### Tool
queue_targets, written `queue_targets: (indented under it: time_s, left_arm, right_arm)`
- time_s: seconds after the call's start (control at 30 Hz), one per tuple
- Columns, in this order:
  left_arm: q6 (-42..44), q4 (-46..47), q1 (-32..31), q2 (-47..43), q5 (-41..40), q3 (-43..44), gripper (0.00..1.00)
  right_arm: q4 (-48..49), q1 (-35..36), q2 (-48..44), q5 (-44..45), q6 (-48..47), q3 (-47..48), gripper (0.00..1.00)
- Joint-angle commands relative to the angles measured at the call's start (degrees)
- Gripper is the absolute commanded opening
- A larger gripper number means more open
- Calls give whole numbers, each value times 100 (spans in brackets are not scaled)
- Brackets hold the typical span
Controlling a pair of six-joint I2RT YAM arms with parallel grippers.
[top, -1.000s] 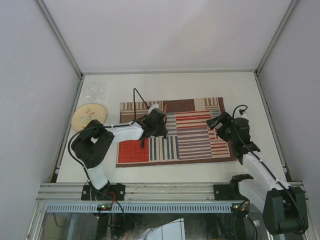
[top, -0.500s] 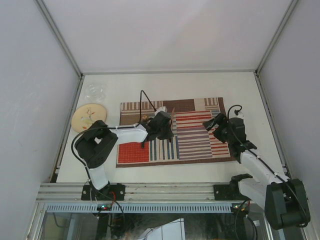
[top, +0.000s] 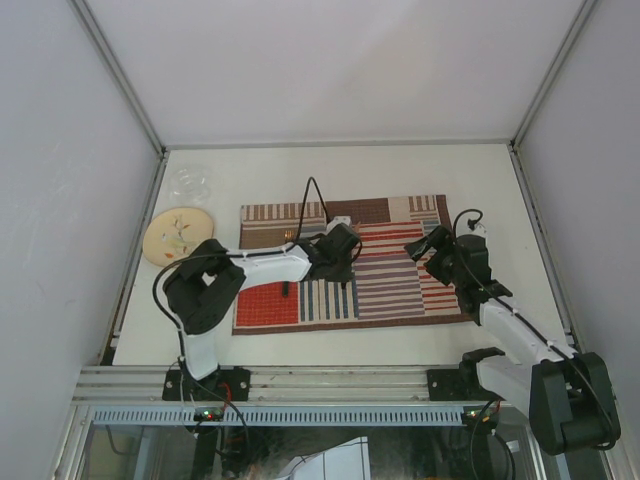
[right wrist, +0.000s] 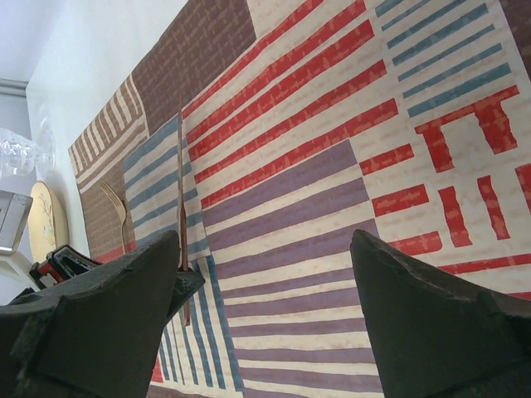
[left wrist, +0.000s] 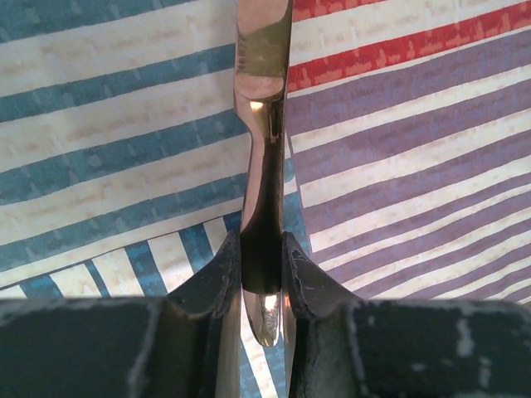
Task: Set the dinner table for one person
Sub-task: Place the knife on the napkin.
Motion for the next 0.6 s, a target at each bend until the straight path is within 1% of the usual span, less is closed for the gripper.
queue_targets:
  time_s: [0.0, 0.13, 0.2, 0.5, 0.57]
  left_arm:
    - [359, -342, -32, 218, -267, 480, 0]
    - [453, -683, -35, 495, -222, 802, 0]
    - [633, -772, -39, 601, -228, 896, 0]
    - [607, -893, -43, 696, -288, 932, 0]
    - [591, -934, -43, 733, -304, 960, 2]
  right_arm:
    - [346, 57, 16, 0, 9, 158, 84]
    - [346, 77, 16, 7, 18, 158, 84]
    - [359, 84, 25, 3, 18, 158, 84]
    - [471, 127, 133, -34, 62, 162, 84]
    - [491, 143, 163, -37, 62, 170, 83]
